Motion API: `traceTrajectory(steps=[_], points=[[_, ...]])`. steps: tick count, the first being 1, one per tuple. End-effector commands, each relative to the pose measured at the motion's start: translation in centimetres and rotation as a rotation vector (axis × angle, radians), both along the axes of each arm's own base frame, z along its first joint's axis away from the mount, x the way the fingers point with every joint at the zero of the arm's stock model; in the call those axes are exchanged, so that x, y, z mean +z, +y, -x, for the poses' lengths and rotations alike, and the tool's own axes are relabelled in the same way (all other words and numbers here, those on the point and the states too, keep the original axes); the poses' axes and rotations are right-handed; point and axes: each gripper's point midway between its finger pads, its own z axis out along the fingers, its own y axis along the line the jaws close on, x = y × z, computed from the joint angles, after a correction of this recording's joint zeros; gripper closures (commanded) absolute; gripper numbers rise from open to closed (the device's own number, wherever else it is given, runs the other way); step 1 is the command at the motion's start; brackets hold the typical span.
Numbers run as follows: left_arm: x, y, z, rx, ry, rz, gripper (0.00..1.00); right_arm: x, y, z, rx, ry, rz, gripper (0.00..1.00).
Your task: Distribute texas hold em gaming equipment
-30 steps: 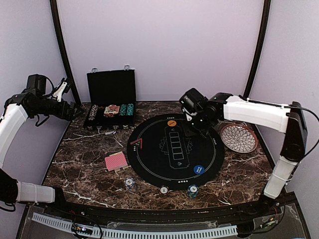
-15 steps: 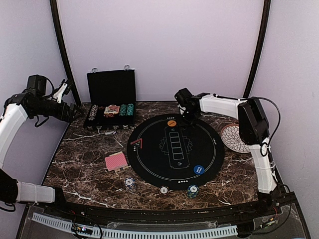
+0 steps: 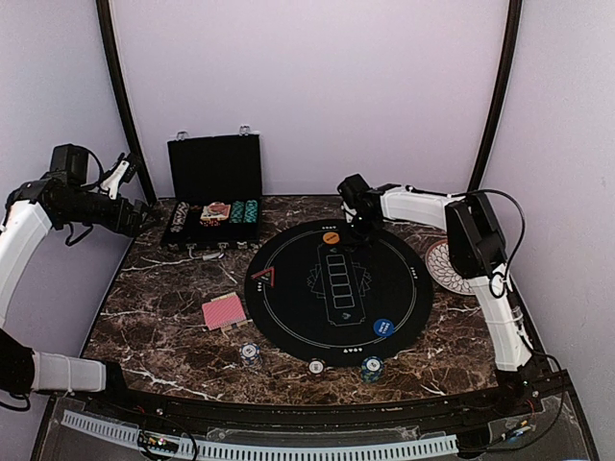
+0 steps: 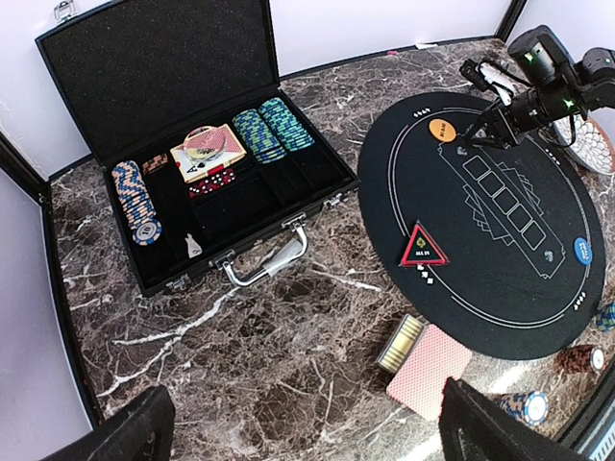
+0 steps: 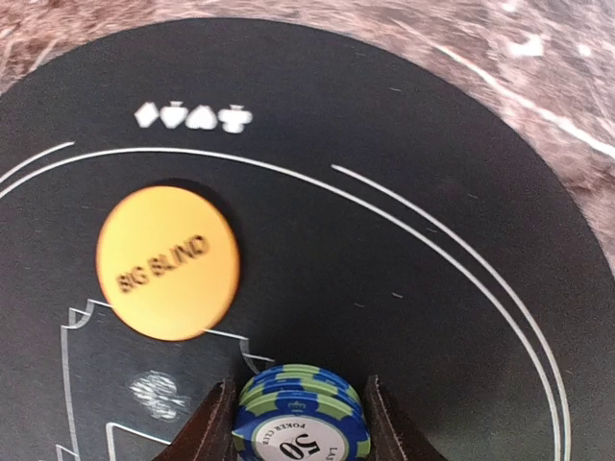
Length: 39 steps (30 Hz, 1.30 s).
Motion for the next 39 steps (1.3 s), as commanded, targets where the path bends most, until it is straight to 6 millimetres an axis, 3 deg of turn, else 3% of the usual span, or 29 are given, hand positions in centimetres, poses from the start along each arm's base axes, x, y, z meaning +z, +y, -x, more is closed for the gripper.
traceTrajectory(steps=[1,6,10,14,17,20,24,29,35,39], points=[[1.5,-0.1,0.8,-0.017,-0.034,-0.003,0.01,-1.3,0.3,-0.5,0.004,0.009,-0.018,0.62],[1.7,-0.1,1.1,-0.018,-0.040,-0.010,0.01,0.6,0.4,-0.8,0.003,-0.018,-0.029,0.40],[1.7,-0.1,1.4,-0.026,-0.044,-0.017,0.01,4.2,0.6,-0.8,0.005,-0.060,-0.057,0.35],[1.7,-0.1,1.4,-0.024,-0.033,-0.023,0.01,8.4,0.6,0.9,0.004,-0.103,-0.065,0.31],[1.9,0.0,1.4,-0.028,-0.048,-0.031,0.01,10.0,0.5,4.5,0.009,-0.105,-0.051,0.27],[1.7,0.2,1.4,-0.026,-0.058,-0.048,0.01,11.0,0.2,9.3,0.015,-0.119,-0.010,0.24],[0.1,0.4,2.0,-0.037,-0.051,-0.087,0.01,10.8,-0.1,16.8,0.034,-0.104,0.029,0.20],[-1.1,0.3,3.1,-0.071,-0.055,-0.118,0.01,11.4,-0.5,24.1,0.034,-0.066,-0.023,0.18],[-1.1,0.1,3.5,-0.078,-0.043,-0.111,0.01,12.1,0.9,28.9,0.077,-0.040,-0.077,0.18],[-0.9,0.2,3.3,-0.064,-0.026,-0.103,0.01,11.3,3.1,31.5,0.152,-0.001,-0.082,0.21]])
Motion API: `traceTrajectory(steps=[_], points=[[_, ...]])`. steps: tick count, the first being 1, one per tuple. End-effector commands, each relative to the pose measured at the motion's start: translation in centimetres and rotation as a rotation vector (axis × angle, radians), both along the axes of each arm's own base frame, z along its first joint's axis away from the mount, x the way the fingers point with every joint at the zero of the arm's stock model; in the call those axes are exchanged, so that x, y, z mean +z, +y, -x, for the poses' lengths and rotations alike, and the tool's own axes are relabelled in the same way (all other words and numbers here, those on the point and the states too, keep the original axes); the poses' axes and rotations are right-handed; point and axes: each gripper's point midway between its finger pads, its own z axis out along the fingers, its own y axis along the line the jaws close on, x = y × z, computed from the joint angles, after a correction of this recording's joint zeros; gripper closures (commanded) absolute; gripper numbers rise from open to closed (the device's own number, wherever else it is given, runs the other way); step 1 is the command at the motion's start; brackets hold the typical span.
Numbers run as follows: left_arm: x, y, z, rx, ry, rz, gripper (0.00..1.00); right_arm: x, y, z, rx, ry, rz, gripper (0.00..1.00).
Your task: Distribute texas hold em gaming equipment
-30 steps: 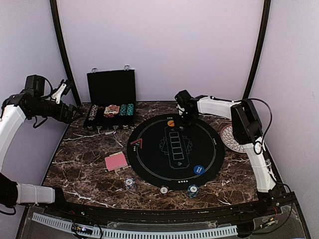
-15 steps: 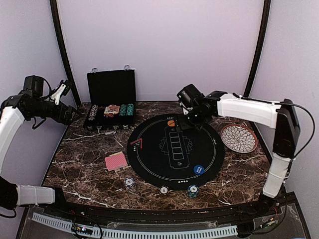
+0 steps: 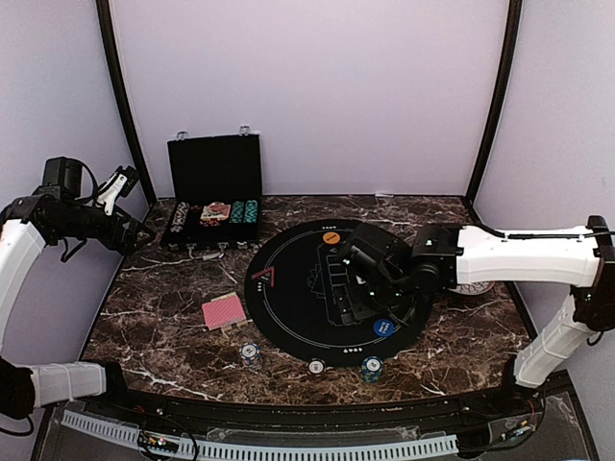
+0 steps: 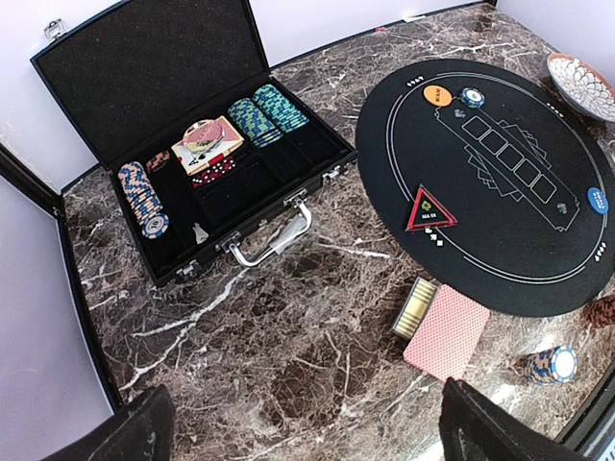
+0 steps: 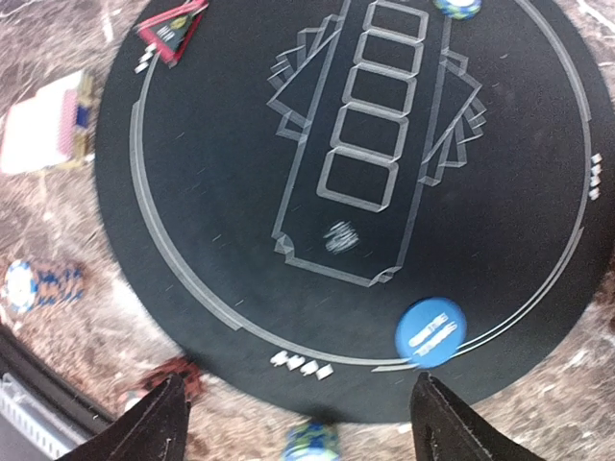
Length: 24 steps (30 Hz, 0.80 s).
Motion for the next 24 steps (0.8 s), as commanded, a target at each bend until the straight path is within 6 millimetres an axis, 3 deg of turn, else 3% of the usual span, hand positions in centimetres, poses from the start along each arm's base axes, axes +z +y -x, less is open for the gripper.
traceTrajectory(steps=[1,5,9,17,20,24], points=[[0.3,0.1,0.4,0.009,0.023,0.011,0.01,-0.5,2.2,2.8,0.035,0.032,-0.019,0.22],[1.0,-0.3,0.6,0.010,0.013,0.040,0.01,-2.7,3.9,5.5,0.122,0.065,0.040,0.23],[1.4,-0.6,1.2,0.008,0.006,0.063,0.01,-4.4,5.1,7.1,0.173,0.072,0.077,0.21],[1.0,-0.6,2.2,-0.002,0.007,0.047,0.01,-6.2,7.3,7.5,0.212,0.066,0.088,0.21],[1.2,-0.6,2.3,-0.013,-0.001,0.037,0.01,-5.8,7.0,7.3,0.185,0.060,0.088,0.21],[1.5,-1.0,2.1,-0.034,-0.005,0.053,0.01,-5.1,4.9,7.3,0.124,0.055,0.070,0.21]])
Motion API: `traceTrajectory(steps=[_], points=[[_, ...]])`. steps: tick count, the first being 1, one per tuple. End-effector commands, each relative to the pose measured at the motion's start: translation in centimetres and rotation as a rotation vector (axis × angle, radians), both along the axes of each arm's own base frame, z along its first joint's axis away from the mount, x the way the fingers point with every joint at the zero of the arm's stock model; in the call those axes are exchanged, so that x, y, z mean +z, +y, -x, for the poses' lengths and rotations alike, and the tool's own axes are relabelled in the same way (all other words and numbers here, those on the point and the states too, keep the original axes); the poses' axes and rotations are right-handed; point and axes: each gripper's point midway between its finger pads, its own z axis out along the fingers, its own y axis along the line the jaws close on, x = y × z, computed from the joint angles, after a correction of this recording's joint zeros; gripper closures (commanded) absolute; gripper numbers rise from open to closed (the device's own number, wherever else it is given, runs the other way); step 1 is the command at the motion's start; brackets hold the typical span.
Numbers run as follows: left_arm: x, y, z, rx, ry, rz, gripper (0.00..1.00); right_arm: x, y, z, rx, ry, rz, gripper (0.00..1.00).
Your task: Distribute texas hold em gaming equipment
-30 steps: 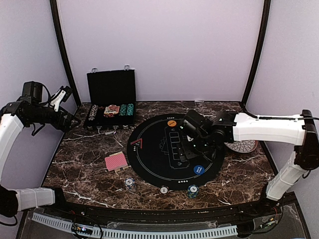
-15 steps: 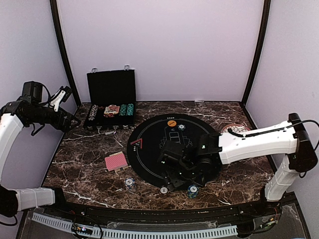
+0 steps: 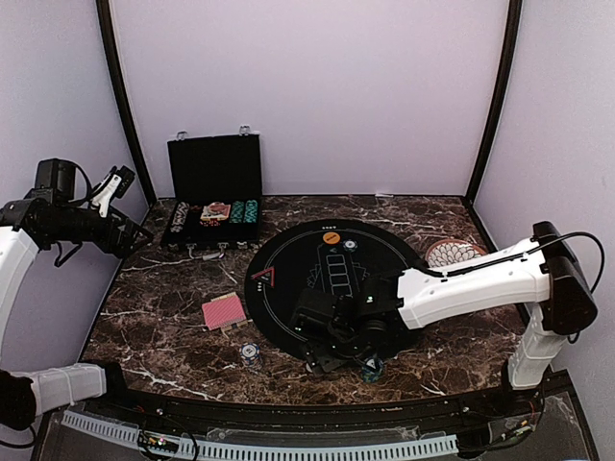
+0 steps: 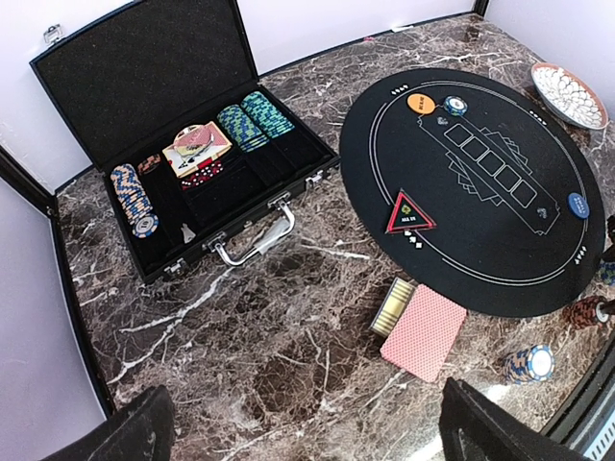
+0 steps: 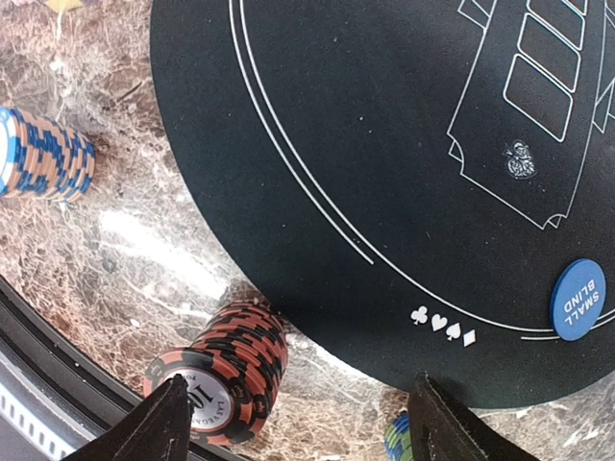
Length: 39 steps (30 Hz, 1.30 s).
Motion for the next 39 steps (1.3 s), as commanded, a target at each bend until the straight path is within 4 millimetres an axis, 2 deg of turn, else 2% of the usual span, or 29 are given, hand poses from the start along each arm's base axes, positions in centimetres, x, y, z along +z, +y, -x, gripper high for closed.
traceTrajectory(steps=[1,11,16,22,33,39], points=[[0.4,-0.5,0.3,-0.034,0.004,0.020,0.01,1.9,-1.5,0.2,-0.063,-0.025,-0.055,0.21],[1.1,-0.9,0.1,-0.051,-0.006,0.034,0.01,2.1,-4.6,1.4,-0.098,0.020,-0.061,0.21],[1.4,-1.1,0.2,-0.059,-0.009,0.047,0.01,0.4,-7.4,1.8,-0.142,0.031,0.013,0.21],[1.6,-1.2,0.0,-0.061,-0.002,0.062,0.01,-0.9,-8.9,2.0,-0.168,0.037,0.047,0.20],[2.0,-1.4,-0.3,-0.065,-0.005,0.074,0.01,-2.1,-9.5,1.4,-0.183,0.059,0.033,0.22],[1.9,-1.5,-0.6,-0.067,0.001,0.085,0.01,-2.0,-8.7,1.0,-0.165,0.073,-0.009,0.27]])
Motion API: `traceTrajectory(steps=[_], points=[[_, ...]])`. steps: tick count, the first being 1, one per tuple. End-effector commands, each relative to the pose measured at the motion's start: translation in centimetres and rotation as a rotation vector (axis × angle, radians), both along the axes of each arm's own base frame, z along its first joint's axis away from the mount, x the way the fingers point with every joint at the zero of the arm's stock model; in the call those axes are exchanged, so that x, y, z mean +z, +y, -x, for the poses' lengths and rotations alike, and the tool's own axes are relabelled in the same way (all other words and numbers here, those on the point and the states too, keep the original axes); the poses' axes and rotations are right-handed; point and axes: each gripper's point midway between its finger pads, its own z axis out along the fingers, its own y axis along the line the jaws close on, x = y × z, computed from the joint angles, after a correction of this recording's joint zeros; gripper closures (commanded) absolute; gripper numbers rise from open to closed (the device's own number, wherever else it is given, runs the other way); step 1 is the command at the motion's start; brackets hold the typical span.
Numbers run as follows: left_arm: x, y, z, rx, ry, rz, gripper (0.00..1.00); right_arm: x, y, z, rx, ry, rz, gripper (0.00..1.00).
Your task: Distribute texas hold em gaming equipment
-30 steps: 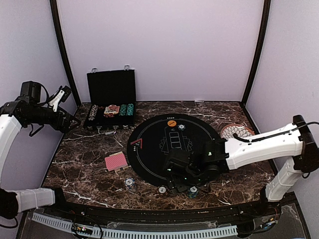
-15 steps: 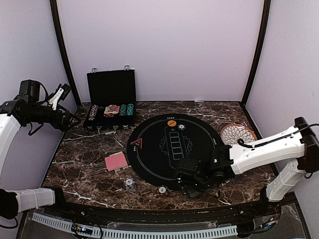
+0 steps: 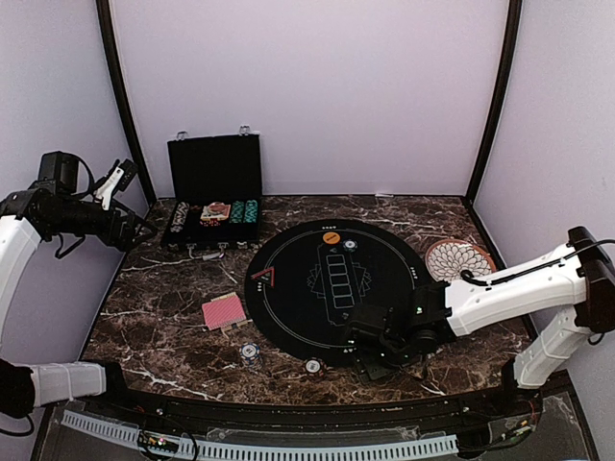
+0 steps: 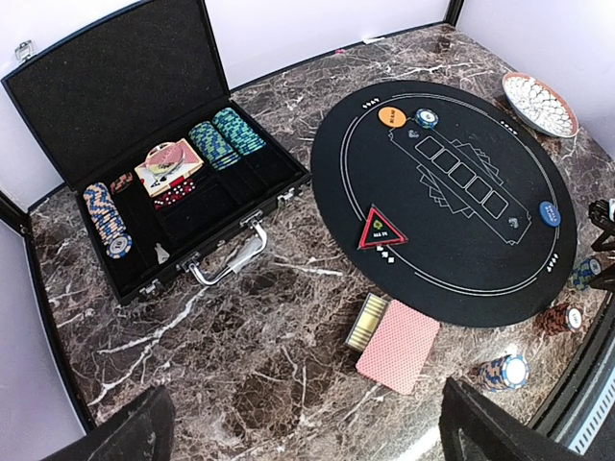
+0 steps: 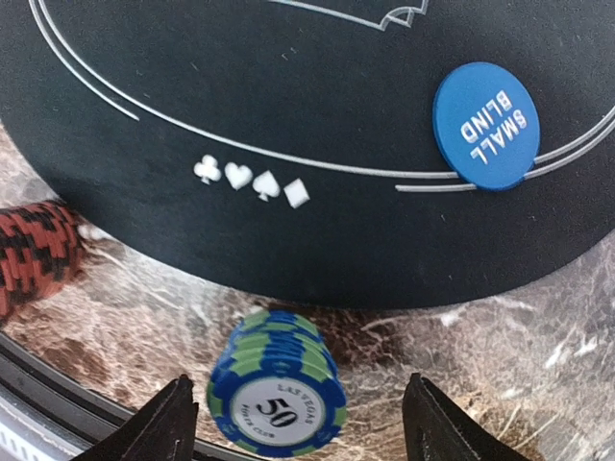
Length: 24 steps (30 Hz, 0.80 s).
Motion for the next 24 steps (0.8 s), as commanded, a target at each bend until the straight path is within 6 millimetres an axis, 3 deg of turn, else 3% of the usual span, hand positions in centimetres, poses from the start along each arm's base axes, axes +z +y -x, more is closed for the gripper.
traceTrajectory(steps=[1,19,24], points=[[0.9,-0.3,0.0,-0.008,-0.009,0.024,0.01,0.8,1.4,-0.4,0.017,-0.002,-0.079,0.28],[1.1,-0.3,-0.1,-0.012,-0.021,0.026,0.01,0.0,1.4,-0.4,0.013,0.018,-0.067,0.45],[1.3,-0.4,-0.1,-0.014,-0.026,0.031,0.01,-0.3,1.1,-0.3,0.014,0.028,-0.061,0.45]])
